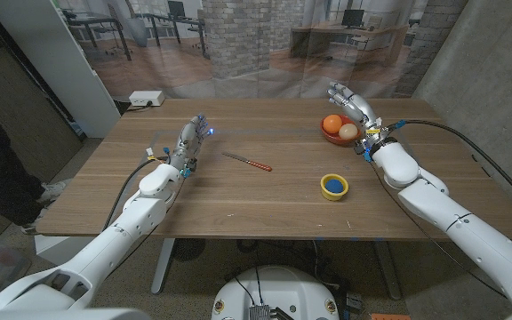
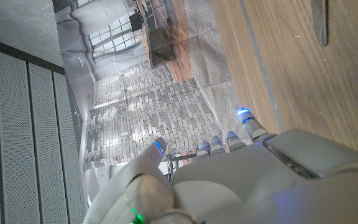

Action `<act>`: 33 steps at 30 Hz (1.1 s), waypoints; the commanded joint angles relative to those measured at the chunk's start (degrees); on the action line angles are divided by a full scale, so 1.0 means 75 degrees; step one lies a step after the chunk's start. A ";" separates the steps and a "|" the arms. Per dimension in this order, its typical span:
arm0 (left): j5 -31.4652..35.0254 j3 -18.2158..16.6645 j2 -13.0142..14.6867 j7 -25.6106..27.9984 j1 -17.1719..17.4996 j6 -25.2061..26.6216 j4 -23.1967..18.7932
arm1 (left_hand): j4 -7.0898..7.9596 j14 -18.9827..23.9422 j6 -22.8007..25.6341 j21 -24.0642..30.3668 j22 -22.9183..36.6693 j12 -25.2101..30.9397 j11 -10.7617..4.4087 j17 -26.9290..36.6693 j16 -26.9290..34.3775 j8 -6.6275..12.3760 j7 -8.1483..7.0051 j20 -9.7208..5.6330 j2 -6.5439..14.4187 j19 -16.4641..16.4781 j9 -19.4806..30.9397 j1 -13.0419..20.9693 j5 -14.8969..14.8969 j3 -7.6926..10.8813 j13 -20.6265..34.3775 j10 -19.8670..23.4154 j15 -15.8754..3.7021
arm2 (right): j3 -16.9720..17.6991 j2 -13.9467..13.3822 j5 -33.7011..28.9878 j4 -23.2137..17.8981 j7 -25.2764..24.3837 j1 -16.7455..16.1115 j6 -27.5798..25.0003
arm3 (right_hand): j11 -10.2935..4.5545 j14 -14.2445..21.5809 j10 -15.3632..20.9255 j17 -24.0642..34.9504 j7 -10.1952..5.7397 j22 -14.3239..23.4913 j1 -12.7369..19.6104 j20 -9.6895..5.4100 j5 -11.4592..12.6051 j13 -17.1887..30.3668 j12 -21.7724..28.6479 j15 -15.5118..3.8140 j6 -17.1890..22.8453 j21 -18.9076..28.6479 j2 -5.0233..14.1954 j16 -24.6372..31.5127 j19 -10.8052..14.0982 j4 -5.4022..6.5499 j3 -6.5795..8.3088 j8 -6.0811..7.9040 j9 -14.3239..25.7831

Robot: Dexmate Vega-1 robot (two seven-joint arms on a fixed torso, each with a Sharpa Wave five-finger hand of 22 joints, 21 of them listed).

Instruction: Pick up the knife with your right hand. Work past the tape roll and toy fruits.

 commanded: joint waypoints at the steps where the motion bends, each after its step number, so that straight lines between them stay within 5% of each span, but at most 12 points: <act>1: -0.0027 -0.0020 0.0042 0.0001 0.0064 0.0012 -0.0083 | -0.0001 -0.0959 -0.0729 -0.0004 0.0021 0.0051 0.0017 0.0015 0.0044 0.0033 0.0035 0.0031 0.0480 -0.1363 0.0044 -0.0041 0.0045 0.0050 0.0025 -0.0804 0.0053 | 0.0043 -0.0190 -0.0712 -0.0520 -0.0181 -0.0104 -0.0120 | -0.0014 0.0098 0.0033 0.0020 0.0017 0.0024 0.0150 0.0011 -0.0054 0.0033 0.0026 0.0006 0.0065 0.0061 -0.0007 0.0058 0.0062 -0.0079 0.0019 0.0060 0.0023; 33: -0.0106 -0.0011 -0.0101 -0.0241 -0.0152 -0.0129 0.0370 | -0.0004 -0.0940 -0.0713 -0.0040 0.0023 0.0048 0.0023 0.0016 0.0038 0.0026 0.0034 0.0064 0.0470 -0.1334 0.0045 -0.0063 0.0042 0.0070 0.0026 -0.0785 0.0074 | -0.0218 -0.0599 -0.2422 -0.1557 0.0151 0.0256 -0.0898 | -0.0007 0.0166 0.0116 0.0020 0.0030 0.0026 0.0355 0.0051 -0.0111 0.0037 0.0015 0.0011 0.0138 0.0070 -0.0054 0.0057 0.0147 -0.0301 0.0038 0.0054 0.0028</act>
